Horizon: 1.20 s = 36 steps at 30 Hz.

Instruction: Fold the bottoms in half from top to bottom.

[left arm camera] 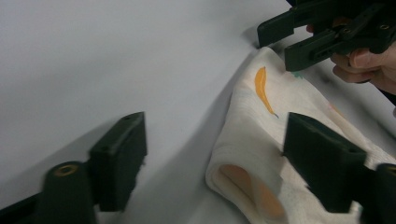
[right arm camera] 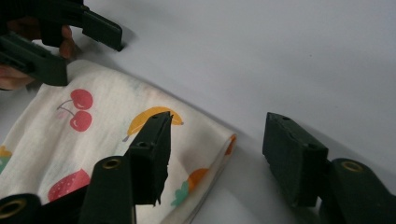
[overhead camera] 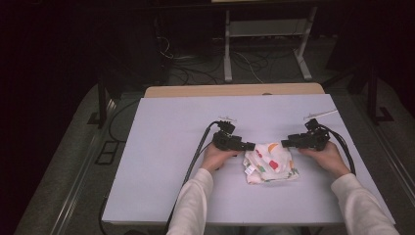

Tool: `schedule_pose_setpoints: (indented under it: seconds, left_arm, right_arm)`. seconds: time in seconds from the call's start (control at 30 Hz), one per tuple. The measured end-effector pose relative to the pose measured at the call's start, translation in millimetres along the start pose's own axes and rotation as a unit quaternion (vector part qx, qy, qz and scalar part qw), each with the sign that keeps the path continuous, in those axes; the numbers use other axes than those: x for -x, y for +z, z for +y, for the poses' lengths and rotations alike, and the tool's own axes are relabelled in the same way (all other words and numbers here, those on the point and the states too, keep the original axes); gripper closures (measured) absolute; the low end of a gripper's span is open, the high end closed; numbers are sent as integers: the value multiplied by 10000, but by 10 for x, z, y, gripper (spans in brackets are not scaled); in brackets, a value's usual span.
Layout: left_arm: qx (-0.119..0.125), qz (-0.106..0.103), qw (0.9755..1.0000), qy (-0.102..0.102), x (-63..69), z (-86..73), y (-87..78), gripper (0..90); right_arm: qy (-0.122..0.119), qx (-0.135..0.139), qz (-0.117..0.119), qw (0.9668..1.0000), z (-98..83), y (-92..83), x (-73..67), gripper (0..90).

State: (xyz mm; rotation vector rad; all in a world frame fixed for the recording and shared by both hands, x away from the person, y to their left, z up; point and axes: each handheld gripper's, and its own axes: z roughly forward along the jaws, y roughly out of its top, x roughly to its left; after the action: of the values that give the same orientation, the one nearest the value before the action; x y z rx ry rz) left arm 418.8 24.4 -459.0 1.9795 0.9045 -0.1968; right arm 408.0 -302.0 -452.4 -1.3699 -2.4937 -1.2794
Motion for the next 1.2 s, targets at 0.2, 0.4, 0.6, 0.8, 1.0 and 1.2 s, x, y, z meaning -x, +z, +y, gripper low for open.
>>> schedule_pose_setpoints:
  seconds: [0.2, 0.4, 0.6, 0.8, 1.0, 1.2]
  left_arm:
    - [78, 5, 9995, -315, -71, 3, 15, 477]
    - [-11, -109, 9988, -475, -78, 5, 43, 606]
    - [-135, -209, 9984, -509, -75, -3, 59, 697]
    - [-167, -207, 9985, -481, -64, -4, 59, 817]
    - [-204, -27, 9997, -157, 5, 19, -13, 833]
    - [-202, 98, 9997, -7, 13, 45, -120, 834]
  right_arm:
    - [17, -94, -16, 10000, 19, 72, -23, 582]
    - [97, -147, -59, 9998, 17, 81, -21, 719]
    - [198, -157, -7, 9997, 12, 75, 2, 831]
    - [118, -207, -100, 9997, 21, 70, -35, 863]
    - [100, -103, -204, 9997, 32, 19, -88, 869]
    - [43, 0, -226, 9997, 62, 13, -180, 870]
